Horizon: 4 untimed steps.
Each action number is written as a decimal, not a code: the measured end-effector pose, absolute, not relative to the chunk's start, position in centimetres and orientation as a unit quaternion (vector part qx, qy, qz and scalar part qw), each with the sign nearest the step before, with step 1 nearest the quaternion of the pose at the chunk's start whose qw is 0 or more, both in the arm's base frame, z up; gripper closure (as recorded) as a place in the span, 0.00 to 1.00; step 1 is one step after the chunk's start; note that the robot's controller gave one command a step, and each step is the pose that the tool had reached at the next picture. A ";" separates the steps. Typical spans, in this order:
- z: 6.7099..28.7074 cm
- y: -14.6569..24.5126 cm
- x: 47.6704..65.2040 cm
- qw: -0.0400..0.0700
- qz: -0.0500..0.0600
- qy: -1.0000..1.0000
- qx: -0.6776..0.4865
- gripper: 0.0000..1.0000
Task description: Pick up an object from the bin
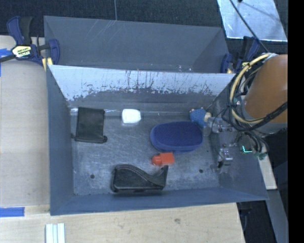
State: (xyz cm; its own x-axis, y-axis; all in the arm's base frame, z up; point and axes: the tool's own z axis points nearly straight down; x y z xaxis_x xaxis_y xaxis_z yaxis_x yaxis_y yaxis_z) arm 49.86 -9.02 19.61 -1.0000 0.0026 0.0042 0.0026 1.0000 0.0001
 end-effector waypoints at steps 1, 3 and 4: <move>14.1 0.4 59.0 -0.003 -0.002 -1.000 0.007 0.00; 7.4 -0.6 59.2 -0.004 0.000 -1.000 0.021 1.00; 7.4 -3.1 61.2 -0.001 -0.004 -0.997 -0.078 1.00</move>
Offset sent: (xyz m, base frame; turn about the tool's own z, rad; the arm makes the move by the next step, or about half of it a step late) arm 0.0885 0.0878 -0.0525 -0.0084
